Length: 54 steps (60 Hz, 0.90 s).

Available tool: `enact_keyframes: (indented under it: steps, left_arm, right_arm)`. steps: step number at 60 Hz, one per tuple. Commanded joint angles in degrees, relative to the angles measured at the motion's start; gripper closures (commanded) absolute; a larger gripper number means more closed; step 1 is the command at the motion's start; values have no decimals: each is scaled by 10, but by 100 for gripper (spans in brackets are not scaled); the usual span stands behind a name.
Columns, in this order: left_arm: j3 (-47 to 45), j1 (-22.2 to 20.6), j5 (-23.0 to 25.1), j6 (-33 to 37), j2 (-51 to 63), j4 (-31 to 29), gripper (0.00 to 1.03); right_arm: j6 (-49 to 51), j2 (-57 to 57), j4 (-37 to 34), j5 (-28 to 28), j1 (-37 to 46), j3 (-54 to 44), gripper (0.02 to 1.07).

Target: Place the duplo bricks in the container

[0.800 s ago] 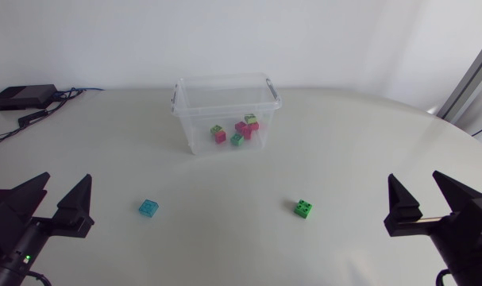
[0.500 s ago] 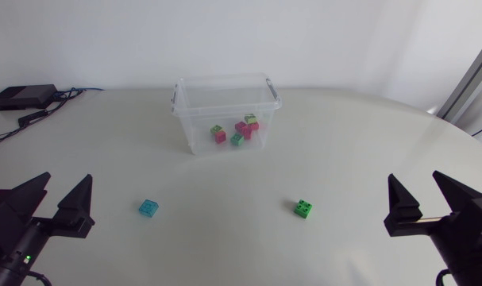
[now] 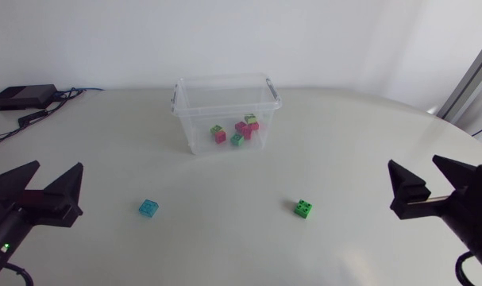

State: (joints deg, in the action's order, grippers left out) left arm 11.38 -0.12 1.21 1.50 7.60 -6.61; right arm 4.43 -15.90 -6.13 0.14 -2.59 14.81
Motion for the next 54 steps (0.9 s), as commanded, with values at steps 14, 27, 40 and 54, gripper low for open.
enact_keyframes:
  steps: [14,27,40,54]
  left_arm:
    - [200,6,5,-4,306,-139,7]
    - [279,0,7,25,446,-207,7]
    - [313,-15,27,103,552,-240,7]
    - [349,-45,27,109,668,-262,7]
  right_arm:
    - [-36,-174,-68,-9,-15,152,6]
    - [-64,-284,-162,-25,-15,240,6]
    - [-63,-379,-252,-36,-18,312,6]
    - [-30,-448,-335,-53,-48,367,6]
